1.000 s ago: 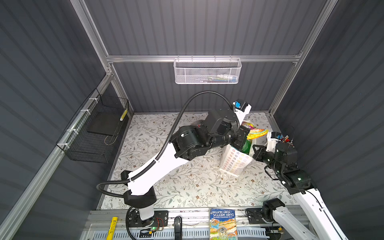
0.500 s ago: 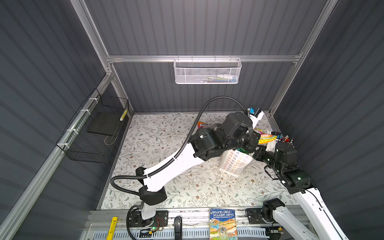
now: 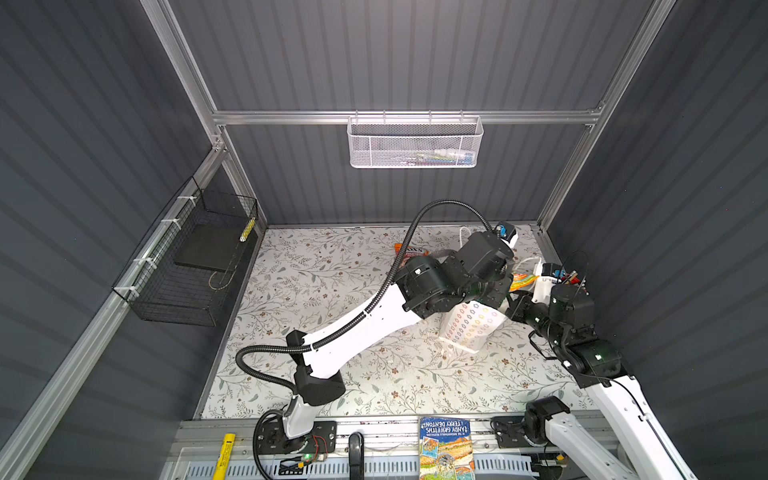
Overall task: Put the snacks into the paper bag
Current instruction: 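Lower the FOX'S FRUITS bag into the paper bag and open the left gripper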
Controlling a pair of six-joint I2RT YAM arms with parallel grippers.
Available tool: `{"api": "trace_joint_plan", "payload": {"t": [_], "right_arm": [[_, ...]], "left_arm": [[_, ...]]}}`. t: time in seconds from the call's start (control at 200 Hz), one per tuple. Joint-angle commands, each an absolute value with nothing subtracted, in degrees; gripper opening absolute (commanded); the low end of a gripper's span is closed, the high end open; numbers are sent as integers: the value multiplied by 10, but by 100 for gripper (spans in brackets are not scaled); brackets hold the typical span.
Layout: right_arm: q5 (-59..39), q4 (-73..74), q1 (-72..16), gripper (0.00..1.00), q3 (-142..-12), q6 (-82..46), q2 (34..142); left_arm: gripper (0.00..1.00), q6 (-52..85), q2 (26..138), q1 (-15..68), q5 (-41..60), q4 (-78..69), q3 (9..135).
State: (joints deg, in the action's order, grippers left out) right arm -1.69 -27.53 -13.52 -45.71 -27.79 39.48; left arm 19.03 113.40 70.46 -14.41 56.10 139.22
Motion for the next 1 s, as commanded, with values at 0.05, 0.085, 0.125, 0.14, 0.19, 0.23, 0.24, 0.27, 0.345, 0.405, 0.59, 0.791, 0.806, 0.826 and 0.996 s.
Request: {"api": "trace_joint_plan", "payload": {"t": [0.05,0.085,0.125,0.14,0.19,0.23,0.24,0.27,0.345,0.405,0.59,0.791,0.806,0.826,0.996], "right_arm": [[-21,-269,-140,0,-472,-267,392],[-21,-269,-140,0,-472,-267,394],[-21,-269,-140,0,-472,-267,394],[-21,-269,-140,0,-472,-266,394],[-22,-268,-140,0,-472,-267,394],[-21,-268,-140,0,-472,-267,395],[-21,-269,-140,0,-472,-266,394],[-21,-268,-140,0,-472,-267,395],[-20,-268,-141,0,-472,-266,395],[-19,-268,-141,0,-472,-266,395],[-17,-269,-142,0,-473,-265,396],[-14,-272,-143,0,-475,-264,395],[-14,-272,-143,0,-475,-264,394],[-14,-272,-143,0,-475,-264,394],[-9,-276,-147,0,-478,-261,383]], "left_arm": [[0,181,1124,699,-159,594,1384],[0,180,1137,697,-159,610,1400],[0,176,1148,695,-155,621,1414],[0,176,1151,694,-154,623,1419],[0,175,1160,690,-144,625,1430],[0,171,1167,688,-134,621,1437],[0,170,1169,687,-132,621,1438],[0,168,1176,686,-130,621,1449],[0,167,1198,677,-118,622,1478],[0,169,1213,664,-100,617,1489],[16,181,1229,645,-52,601,1483],[43,177,1135,645,-44,531,1441],[44,175,1124,645,-45,523,1431],[45,173,1114,645,-49,516,1419],[46,155,1110,646,-69,533,1389]]}}
